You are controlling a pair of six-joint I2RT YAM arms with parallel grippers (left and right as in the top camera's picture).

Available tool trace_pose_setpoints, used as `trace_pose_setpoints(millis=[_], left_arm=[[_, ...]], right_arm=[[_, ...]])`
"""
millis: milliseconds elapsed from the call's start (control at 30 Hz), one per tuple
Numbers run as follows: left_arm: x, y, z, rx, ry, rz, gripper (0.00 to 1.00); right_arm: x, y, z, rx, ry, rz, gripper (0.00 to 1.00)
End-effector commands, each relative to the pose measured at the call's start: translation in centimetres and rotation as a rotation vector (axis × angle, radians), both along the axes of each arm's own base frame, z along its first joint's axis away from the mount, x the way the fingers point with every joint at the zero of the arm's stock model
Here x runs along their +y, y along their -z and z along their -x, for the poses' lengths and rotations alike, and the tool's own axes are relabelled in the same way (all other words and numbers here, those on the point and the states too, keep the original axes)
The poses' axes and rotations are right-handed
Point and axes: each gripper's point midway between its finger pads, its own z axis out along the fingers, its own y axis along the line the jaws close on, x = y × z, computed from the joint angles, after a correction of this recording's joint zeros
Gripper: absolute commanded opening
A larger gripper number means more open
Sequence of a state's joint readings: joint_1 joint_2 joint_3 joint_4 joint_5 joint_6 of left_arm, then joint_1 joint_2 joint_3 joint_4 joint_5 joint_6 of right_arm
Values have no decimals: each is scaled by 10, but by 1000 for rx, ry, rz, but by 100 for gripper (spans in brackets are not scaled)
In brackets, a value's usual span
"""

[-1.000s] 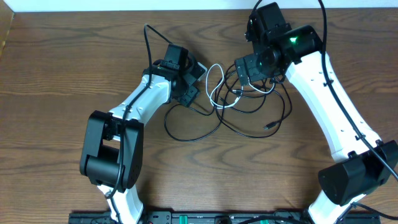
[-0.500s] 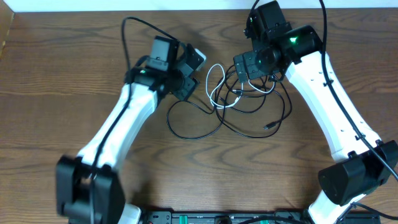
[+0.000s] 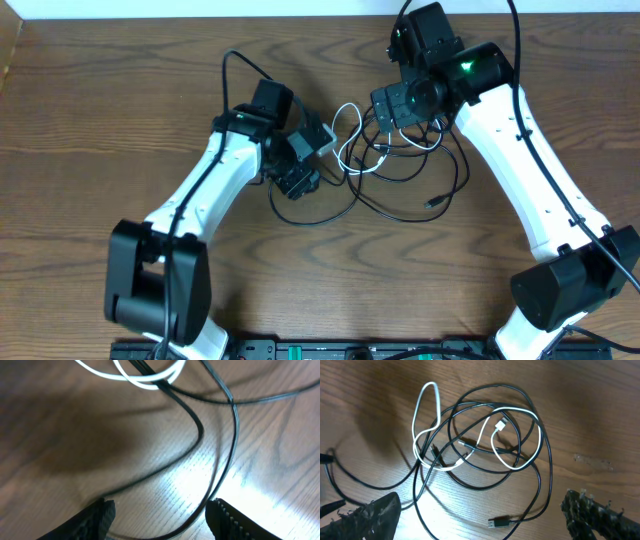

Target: Untangle cables

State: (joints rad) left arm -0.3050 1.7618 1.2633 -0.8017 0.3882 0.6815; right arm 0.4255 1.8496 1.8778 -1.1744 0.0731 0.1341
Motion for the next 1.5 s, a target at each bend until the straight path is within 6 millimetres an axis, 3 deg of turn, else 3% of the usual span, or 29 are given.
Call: trace_pose_setpoints(millis=[0,233,433,600,800,933,1100,1233,1467], left_arm=[[-2,10,5,16,77,6,65],[-5,23,-5,1,85,5,65],[-8,21,-15,-43,85,17,57],[-8,16,-16,-19,-2,27,56],[-6,17,-6,139,-299,35,45],[-2,16,7,170,-262,12,44],[-2,0,6,119,-236,25,45],[10,-11,-11,-2,-245,-30,46],[7,-1,-38,-123,-138,-45,46]], right_arm=[[4,-2,3,-1,-4,-9,99],[8,-1,7,9,-18,-4,99],[8,-1,8,11,-18,-3,99],[8,-1,6,4,-18,-6,99],[10,-2,3,-9,-18,-12,99],[12,1,-1,-17,-18,-16,99],[12,7,-2,-12,-18,-13,99],[14,10,-5,-12,-18,-14,99],[16,12,-5,-10,-37,-6,99]])
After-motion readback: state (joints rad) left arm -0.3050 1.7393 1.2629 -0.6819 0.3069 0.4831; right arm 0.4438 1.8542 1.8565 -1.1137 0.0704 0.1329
